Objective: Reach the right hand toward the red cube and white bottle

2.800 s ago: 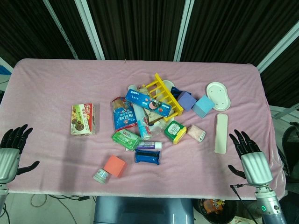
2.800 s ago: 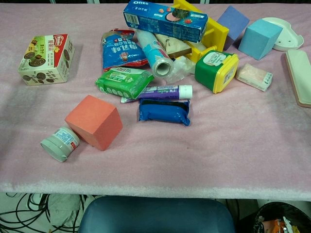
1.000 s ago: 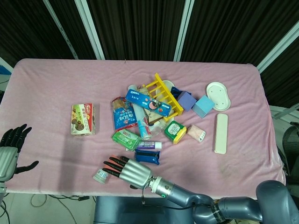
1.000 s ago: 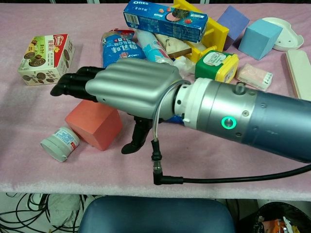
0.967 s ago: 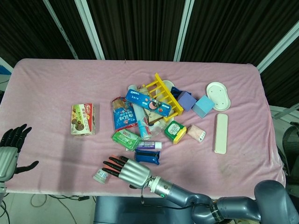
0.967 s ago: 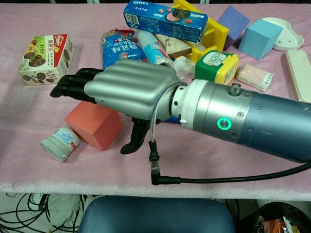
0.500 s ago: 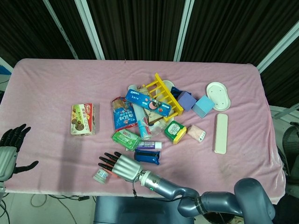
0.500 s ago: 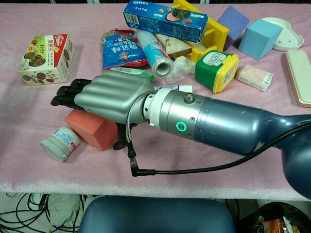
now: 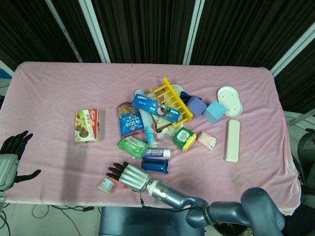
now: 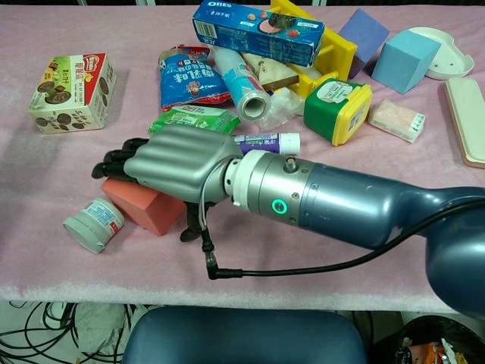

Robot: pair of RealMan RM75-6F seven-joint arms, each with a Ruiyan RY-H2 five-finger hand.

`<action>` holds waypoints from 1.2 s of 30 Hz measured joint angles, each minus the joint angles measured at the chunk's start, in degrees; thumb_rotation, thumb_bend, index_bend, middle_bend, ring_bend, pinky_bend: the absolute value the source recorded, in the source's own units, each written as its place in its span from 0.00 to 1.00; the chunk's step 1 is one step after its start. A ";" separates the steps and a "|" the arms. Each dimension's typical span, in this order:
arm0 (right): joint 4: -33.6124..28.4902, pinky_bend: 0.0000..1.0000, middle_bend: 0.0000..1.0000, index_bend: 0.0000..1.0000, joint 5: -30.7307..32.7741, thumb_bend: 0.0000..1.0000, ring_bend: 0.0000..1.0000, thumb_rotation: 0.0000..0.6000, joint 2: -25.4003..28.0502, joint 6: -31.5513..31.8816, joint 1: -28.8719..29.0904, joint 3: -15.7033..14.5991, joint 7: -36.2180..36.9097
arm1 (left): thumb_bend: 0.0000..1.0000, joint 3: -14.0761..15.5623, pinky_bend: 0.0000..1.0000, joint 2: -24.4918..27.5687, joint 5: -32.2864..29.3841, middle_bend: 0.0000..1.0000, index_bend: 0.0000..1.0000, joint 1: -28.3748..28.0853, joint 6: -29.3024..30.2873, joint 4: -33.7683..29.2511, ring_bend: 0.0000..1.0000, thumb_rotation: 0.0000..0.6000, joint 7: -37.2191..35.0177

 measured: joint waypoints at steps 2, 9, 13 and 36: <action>0.37 0.67 0.59 0.61 -0.71 0.51 0.59 1.00 -0.13 0.66 0.08 -0.63 1.01 | 0.00 0.00 0.00 -0.01 0.03 0.00 0.00 0.01 0.05 0.01 0.00 1.00 -0.01; -0.17 0.71 0.66 0.68 -2.91 0.52 0.65 1.00 0.54 4.36 0.16 -1.22 3.47 | 0.00 0.03 0.00 -0.16 0.36 0.00 0.00 0.06 0.42 0.10 0.00 1.00 0.18; -2.21 0.71 0.66 0.68 -3.32 0.52 0.65 1.00 2.59 6.50 -0.22 -0.70 3.24 | 0.00 -0.02 0.00 -0.34 0.39 0.00 0.00 0.12 0.64 0.20 0.00 1.00 0.33; -24.75 0.71 0.65 0.68 -2.80 0.51 0.64 1.00 30.90 36.88 -24.35 -5.77 11.17 | 0.00 0.29 0.00 -2.21 2.86 0.00 0.00 0.99 3.87 1.10 0.00 1.00 3.03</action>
